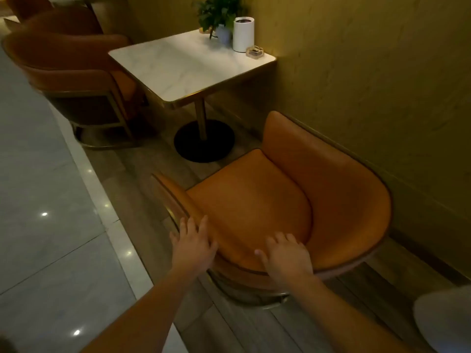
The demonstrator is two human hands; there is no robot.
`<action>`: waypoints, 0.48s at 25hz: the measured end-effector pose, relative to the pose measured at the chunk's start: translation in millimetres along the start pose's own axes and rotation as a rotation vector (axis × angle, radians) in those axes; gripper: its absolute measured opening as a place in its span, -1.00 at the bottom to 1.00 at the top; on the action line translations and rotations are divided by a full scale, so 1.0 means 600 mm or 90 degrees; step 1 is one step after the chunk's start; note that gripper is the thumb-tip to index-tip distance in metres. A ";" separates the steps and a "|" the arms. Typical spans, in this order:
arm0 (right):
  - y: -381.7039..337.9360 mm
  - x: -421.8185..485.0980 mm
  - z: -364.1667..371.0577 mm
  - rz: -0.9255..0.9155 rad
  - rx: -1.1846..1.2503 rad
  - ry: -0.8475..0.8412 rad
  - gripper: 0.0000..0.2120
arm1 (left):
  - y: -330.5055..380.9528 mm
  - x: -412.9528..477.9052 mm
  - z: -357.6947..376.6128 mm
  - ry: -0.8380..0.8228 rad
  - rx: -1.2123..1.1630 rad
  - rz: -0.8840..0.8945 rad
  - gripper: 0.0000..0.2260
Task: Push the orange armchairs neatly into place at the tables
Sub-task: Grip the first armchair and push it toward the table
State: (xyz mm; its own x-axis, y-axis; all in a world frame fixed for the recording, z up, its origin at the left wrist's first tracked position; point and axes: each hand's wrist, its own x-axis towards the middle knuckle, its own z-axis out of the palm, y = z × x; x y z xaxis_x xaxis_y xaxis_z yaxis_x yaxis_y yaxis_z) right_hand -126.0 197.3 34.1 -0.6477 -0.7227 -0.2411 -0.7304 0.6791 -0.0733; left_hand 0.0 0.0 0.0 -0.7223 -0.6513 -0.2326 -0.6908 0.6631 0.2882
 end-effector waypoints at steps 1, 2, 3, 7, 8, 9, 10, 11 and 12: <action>0.002 0.001 0.010 0.009 -0.004 0.011 -0.52 | 0.001 0.008 0.013 -0.009 0.009 -0.009 -0.39; 0.002 0.004 0.021 0.026 -0.003 0.013 -0.51 | 0.001 0.019 0.026 -0.016 0.010 -0.016 -0.39; 0.000 0.006 0.033 0.030 -0.007 0.017 -0.50 | 0.000 0.032 0.040 -0.027 0.009 -0.023 -0.39; -0.018 0.009 0.062 0.048 -0.007 0.058 -0.48 | 0.001 0.073 0.084 -0.013 -0.030 -0.042 -0.36; -0.018 0.010 0.064 0.054 -0.007 0.068 -0.47 | 0.000 0.083 0.088 0.006 -0.034 -0.040 -0.34; -0.021 0.010 0.067 0.057 -0.010 0.079 -0.47 | -0.004 0.094 0.092 0.025 -0.045 -0.039 -0.32; -0.022 0.011 0.070 0.059 -0.018 0.085 -0.47 | -0.008 0.104 0.094 0.036 -0.060 -0.038 -0.31; -0.022 0.013 0.073 0.065 -0.023 0.087 -0.49 | -0.011 0.112 0.097 0.049 -0.075 -0.037 -0.30; -0.023 0.016 0.074 0.074 -0.025 0.081 -0.51 | -0.011 0.117 0.100 0.060 -0.084 -0.037 -0.30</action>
State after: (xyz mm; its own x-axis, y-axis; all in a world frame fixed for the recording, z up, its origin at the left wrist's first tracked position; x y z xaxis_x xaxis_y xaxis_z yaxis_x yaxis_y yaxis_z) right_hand -112.6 187.1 -10.1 -0.7484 -0.6521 -0.1212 -0.6556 0.7550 -0.0136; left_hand -47.8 -27.9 -74.1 -0.6703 -0.7232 -0.1663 -0.7168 0.5730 0.3974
